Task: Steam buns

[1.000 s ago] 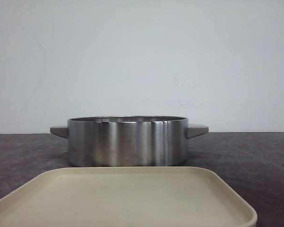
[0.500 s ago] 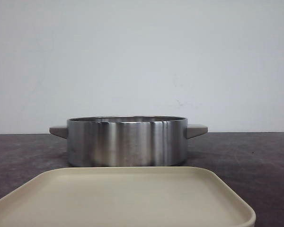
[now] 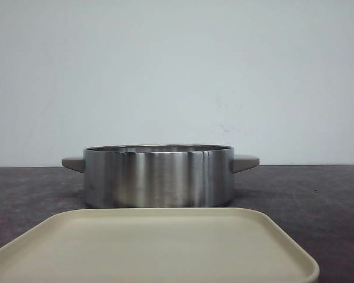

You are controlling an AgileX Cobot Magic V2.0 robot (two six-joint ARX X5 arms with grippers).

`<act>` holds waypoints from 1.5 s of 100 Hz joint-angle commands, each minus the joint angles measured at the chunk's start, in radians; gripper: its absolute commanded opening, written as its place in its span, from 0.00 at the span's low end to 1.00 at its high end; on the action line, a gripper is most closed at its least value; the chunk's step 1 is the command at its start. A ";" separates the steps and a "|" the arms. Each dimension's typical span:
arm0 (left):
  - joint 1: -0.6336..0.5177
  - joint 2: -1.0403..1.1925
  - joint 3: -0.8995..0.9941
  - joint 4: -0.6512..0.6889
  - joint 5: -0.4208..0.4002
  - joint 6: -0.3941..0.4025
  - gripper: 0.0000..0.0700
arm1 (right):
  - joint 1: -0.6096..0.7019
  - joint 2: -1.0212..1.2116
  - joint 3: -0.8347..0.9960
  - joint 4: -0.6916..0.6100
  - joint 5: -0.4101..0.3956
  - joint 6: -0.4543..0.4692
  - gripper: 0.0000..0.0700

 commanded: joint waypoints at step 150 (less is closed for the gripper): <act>-0.003 0.003 0.009 0.013 -0.013 0.039 0.00 | -0.077 -0.076 -0.076 -0.174 0.002 -0.032 0.01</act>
